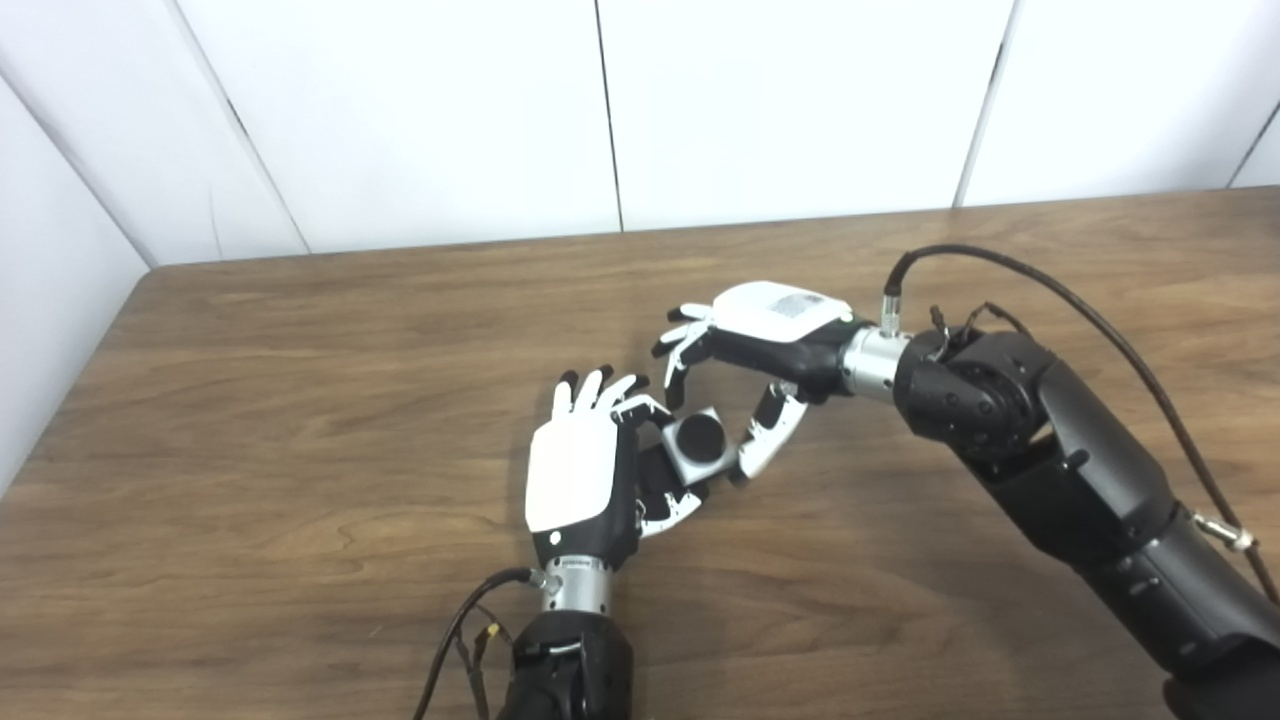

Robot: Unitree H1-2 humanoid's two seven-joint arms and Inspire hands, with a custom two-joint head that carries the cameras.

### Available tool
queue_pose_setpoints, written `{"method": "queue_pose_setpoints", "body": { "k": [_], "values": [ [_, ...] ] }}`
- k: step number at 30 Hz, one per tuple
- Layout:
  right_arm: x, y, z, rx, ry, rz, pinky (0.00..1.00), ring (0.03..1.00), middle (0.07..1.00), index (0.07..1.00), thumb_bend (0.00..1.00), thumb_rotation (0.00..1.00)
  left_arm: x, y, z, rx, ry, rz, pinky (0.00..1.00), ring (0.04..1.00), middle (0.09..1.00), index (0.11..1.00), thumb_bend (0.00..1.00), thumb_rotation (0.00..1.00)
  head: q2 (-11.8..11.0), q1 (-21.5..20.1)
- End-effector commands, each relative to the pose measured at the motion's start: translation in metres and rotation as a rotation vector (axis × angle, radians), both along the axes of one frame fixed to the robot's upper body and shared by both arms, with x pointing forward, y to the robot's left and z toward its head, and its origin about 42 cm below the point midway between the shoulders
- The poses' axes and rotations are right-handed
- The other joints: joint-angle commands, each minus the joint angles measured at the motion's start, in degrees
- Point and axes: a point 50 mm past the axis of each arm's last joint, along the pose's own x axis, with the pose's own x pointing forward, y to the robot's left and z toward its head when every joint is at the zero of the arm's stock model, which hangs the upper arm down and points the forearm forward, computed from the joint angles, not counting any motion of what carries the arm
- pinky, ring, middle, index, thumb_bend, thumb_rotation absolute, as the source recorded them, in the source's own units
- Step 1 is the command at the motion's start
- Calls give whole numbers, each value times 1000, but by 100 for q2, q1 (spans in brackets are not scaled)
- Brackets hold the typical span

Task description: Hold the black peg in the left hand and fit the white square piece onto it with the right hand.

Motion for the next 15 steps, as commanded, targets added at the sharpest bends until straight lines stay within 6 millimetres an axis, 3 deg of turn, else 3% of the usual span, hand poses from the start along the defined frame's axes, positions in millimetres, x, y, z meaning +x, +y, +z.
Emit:
{"method": "queue_pose_setpoints", "body": {
  "k": [1, 2, 3, 5, 15],
  "values": [
    [5, 1, 20, 17, -62, 16, 929, 988, 886, 641, 969, 188, -6, -22, 0, -25, 12, -17, 1000, 884, 806, 504, 547, 170, 1, 7],
    [5, 0, 20, 15, -60, 14, 929, 988, 885, 639, 970, 189, -6, -22, 0, -22, 12, -15, 1000, 882, 805, 527, 627, 312, 1, 7],
    [5, 0, 19, 14, -58, 13, 930, 989, 885, 637, 969, 195, -6, -22, 0, -20, 12, -14, 1000, 885, 805, 542, 672, 388, 1, 7],
    [5, 0, 19, 12, -55, 11, 931, 990, 886, 635, 966, 201, -6, -22, 0, -16, 16, -12, 1000, 893, 807, 557, 711, 458, 11, 21],
    [6, -2, 18, 10, -48, 5, 928, 993, 884, 632, 962, 191, -7, -22, 1, -11, 31, -10, 1000, 904, 812, 586, 788, 518, 14, 32]
  ]
}}
